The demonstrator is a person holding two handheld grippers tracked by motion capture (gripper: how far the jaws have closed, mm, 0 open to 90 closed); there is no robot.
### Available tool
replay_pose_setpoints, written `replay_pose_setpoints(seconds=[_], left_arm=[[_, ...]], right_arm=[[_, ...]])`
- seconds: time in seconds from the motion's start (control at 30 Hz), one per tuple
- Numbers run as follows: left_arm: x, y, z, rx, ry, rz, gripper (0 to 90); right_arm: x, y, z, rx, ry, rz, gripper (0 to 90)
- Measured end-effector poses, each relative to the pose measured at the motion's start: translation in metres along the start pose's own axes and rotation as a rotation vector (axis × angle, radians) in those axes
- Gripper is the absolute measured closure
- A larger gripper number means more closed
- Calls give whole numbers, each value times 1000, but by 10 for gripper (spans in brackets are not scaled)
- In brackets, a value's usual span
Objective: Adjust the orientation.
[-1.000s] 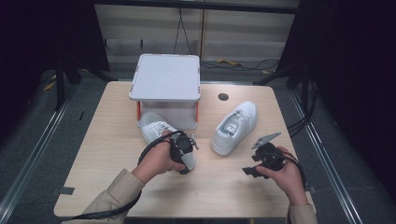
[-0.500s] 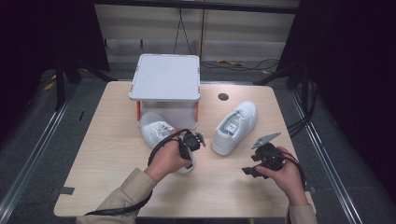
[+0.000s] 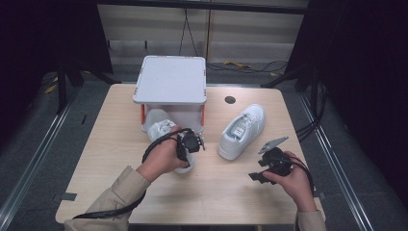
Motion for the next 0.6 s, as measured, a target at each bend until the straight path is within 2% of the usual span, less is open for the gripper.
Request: replay_pose_setpoints(seconds=[0.03, 0.1, 0.13, 0.17, 0.2, 0.27, 0.3, 0.33, 0.37, 0.43, 0.47, 0.5, 0.57, 0.6], left_arm=[[0, 2, 7, 36, -13, 7, 726], [1, 3, 12, 49, -25, 7, 722], [2, 4, 17, 53, -32, -3, 722], [7, 11, 32, 58, -26, -18, 710], [7, 11, 32, 58, -26, -18, 701], [11, 22, 43, 55, -28, 28, 700], [12, 30, 49, 66, -70, 45, 672], [12, 30, 49, 66, -70, 45, 655], [12, 36, 49, 18, -42, 32, 650], [12, 41, 50, -34, -38, 49, 631], [12, 41, 50, -34, -38, 49, 628], [15, 45, 52, -71, -28, 31, 624], [17, 49, 53, -108, -18, 6, 576], [18, 50, 53, -104, -28, 0, 563]], right_arm=[[0, 0, -1, -2, 3, -3, 328], [0, 0, -2, 2, 3, -5, 327], [0, 0, -2, 2, 3, -5, 327], [-1, 0, -2, 5, 2, -6, 328], [-1, 0, -2, 5, 2, -6, 328], [-1, 0, -1, -2, 3, -5, 328], [-1, -1, 1, -9, -3, -10, 328], [-1, -1, 1, -9, -3, -10, 328], [-1, -1, 1, -9, -2, -10, 328], [-1, -1, 1, -4, -4, -7, 327], [-1, -1, 1, -4, -4, -7, 327], [-1, -1, 1, -4, -2, -5, 327], [-2, -2, 2, -6, -3, -11, 327], [-3, -2, 3, -5, -2, -13, 327]])
Point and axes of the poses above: each handheld gripper's, and its own axes: x roughly forward along the jaws, y roughly out of its underside, z roughly to its left, the point moved 5 cm from there along x, roughly forward along the jaws, and after that the axes turned 7 degrees about z, right-handed, at the moved point
